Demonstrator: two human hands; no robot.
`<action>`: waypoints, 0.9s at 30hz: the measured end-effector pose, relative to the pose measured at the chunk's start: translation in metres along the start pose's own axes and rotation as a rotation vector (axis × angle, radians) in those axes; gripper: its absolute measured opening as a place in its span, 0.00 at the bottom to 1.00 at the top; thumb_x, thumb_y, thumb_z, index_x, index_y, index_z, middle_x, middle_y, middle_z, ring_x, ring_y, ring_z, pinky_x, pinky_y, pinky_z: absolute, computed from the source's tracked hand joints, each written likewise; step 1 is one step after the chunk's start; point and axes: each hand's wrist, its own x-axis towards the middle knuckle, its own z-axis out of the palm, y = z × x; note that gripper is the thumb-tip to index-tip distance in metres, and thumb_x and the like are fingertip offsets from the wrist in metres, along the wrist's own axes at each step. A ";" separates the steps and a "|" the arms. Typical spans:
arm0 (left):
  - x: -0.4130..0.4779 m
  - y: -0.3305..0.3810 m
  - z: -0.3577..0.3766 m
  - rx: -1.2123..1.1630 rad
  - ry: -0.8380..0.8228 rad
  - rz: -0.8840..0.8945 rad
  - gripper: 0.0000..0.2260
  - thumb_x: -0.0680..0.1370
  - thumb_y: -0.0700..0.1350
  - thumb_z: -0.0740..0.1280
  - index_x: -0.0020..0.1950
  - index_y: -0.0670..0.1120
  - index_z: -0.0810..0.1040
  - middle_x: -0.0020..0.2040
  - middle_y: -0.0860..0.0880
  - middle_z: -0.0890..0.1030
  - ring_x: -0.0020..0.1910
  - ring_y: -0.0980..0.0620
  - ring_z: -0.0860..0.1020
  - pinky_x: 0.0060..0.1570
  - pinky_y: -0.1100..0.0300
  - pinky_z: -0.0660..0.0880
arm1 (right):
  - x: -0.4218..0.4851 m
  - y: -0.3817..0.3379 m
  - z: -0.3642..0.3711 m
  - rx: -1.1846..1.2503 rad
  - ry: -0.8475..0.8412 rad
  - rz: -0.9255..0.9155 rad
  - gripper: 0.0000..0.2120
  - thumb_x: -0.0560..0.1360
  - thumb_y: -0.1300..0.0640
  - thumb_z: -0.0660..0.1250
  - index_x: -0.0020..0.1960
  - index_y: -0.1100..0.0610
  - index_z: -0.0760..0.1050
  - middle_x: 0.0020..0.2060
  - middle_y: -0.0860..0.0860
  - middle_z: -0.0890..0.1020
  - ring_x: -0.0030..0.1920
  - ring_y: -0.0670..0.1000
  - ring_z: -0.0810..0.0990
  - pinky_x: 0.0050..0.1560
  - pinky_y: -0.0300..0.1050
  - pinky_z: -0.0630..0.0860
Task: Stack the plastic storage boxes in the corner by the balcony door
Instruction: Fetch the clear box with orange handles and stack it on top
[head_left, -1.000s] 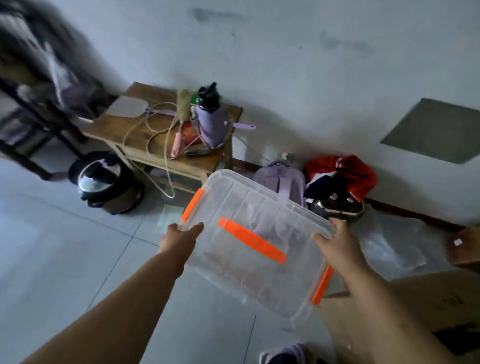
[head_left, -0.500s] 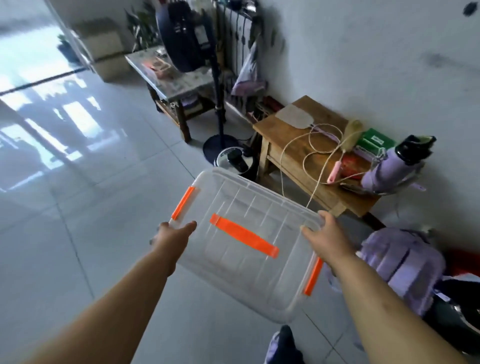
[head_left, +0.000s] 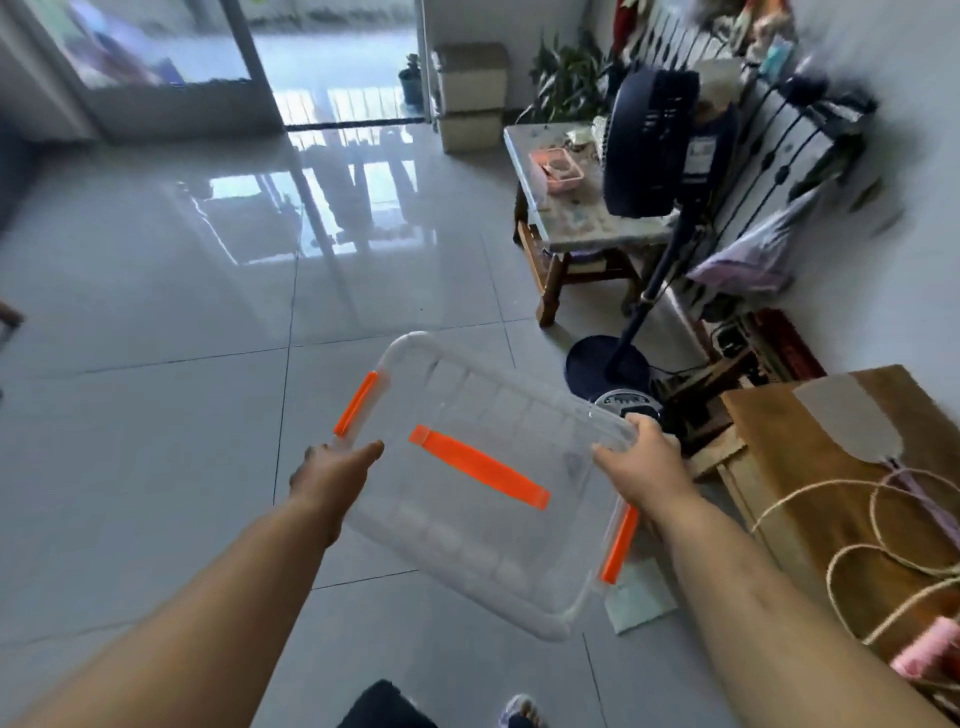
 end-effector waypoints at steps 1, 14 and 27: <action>0.011 0.008 -0.006 -0.022 0.013 -0.001 0.36 0.63 0.60 0.70 0.66 0.43 0.72 0.62 0.37 0.79 0.61 0.34 0.77 0.64 0.36 0.72 | 0.014 -0.016 0.004 -0.009 -0.013 -0.018 0.34 0.71 0.49 0.70 0.73 0.54 0.62 0.66 0.60 0.67 0.51 0.55 0.70 0.52 0.45 0.69; 0.215 0.173 -0.087 -0.155 0.043 0.016 0.36 0.61 0.61 0.69 0.66 0.45 0.74 0.63 0.40 0.78 0.61 0.36 0.77 0.62 0.38 0.73 | 0.203 -0.248 0.079 0.008 -0.042 -0.142 0.34 0.71 0.48 0.68 0.74 0.52 0.61 0.65 0.57 0.65 0.45 0.50 0.70 0.41 0.44 0.70; 0.418 0.353 -0.126 -0.128 0.072 0.008 0.39 0.61 0.62 0.69 0.69 0.46 0.71 0.64 0.42 0.75 0.61 0.38 0.75 0.62 0.38 0.73 | 0.398 -0.432 0.132 0.007 -0.111 -0.120 0.34 0.71 0.46 0.68 0.73 0.50 0.59 0.62 0.56 0.65 0.51 0.54 0.73 0.50 0.54 0.78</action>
